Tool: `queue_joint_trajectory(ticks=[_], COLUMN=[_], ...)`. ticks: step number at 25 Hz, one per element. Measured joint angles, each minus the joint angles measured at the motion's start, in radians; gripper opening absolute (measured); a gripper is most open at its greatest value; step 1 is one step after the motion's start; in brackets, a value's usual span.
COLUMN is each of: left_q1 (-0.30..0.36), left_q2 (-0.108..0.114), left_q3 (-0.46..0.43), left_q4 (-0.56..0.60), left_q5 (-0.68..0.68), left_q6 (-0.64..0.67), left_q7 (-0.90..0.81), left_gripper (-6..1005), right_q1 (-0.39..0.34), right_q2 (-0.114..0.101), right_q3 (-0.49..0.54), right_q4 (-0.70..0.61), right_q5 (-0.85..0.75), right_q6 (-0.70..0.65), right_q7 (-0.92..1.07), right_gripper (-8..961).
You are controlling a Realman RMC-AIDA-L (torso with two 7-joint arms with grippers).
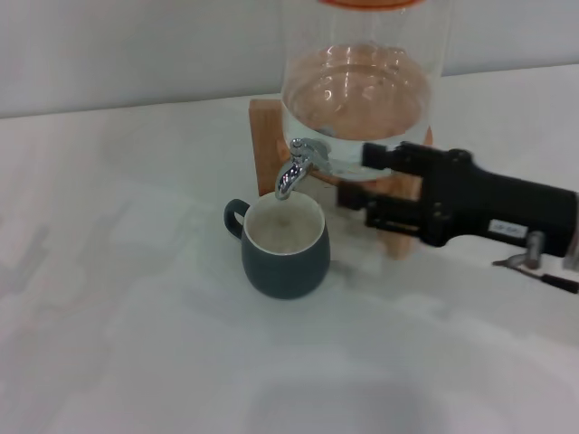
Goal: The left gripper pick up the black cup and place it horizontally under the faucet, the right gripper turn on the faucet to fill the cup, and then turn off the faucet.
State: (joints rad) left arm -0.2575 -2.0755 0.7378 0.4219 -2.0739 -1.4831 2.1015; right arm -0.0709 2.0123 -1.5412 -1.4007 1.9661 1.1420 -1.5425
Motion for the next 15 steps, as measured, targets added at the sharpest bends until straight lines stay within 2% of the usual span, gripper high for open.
queue_joint_trajectory(ticks=[3,9,13,15], left_q1=[-0.001,-0.011,-0.011,-0.008], left_q2=[0.000,0.000,0.000,0.000], left_q3=[0.001,0.003,0.003,0.002], left_q4=[0.000,0.000,0.000,0.000], left_q5=[0.000,0.000,0.000,0.000], left_q6=[0.000,0.000,0.001,0.001], left_q7=[0.000,-0.001,0.000,-0.001], left_gripper=[821,821,821,821], right_q1=[-0.006,0.014,0.022,0.016], right_q2=[0.000,0.001,-0.004,-0.006], right_q3=[0.038,0.016,0.088,0.159], right_q4=[0.033,0.060,0.090,0.107], right_q5=[0.025,0.024,0.020,0.006], right_q6=[0.036,0.045,0.056,0.087], right_q7=[-0.002,-0.011,-0.011,-0.004], right_gripper=[719,719,720,721])
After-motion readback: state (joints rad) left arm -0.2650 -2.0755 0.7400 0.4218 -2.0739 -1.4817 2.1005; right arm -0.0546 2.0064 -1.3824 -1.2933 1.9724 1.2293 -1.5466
